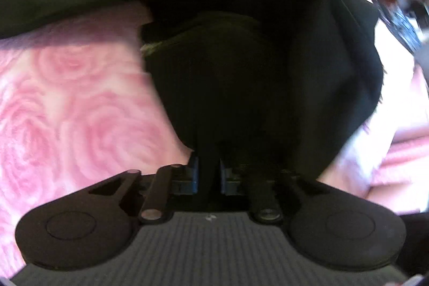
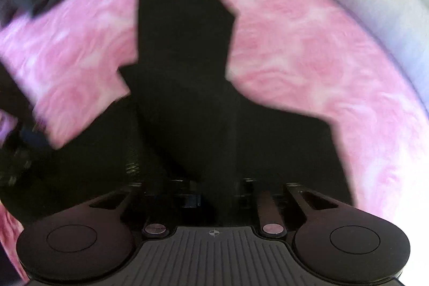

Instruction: Fold clothes

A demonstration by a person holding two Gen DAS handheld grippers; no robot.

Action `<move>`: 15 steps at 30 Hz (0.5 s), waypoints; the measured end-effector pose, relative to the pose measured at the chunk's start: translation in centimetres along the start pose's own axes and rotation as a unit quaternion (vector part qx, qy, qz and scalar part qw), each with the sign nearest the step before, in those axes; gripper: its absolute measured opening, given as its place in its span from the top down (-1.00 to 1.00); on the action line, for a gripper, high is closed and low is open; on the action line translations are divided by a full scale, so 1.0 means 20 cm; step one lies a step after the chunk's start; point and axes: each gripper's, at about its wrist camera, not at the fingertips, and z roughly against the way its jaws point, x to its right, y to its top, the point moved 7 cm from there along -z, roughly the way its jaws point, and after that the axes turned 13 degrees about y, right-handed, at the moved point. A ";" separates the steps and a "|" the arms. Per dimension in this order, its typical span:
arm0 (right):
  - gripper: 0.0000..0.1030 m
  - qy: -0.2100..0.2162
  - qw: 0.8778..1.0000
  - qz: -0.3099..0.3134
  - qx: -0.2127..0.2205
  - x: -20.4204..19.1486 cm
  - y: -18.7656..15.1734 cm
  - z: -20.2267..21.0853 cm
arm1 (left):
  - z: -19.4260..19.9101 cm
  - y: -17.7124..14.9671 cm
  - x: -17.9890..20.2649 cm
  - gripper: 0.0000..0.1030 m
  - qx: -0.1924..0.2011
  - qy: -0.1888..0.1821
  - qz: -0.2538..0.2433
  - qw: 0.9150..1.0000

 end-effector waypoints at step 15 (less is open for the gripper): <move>0.78 -0.223 0.825 -0.470 0.221 0.28 -1.45 1.53 | 0.45 0.56 0.14 0.16 0.146 -0.008 -0.165 0.975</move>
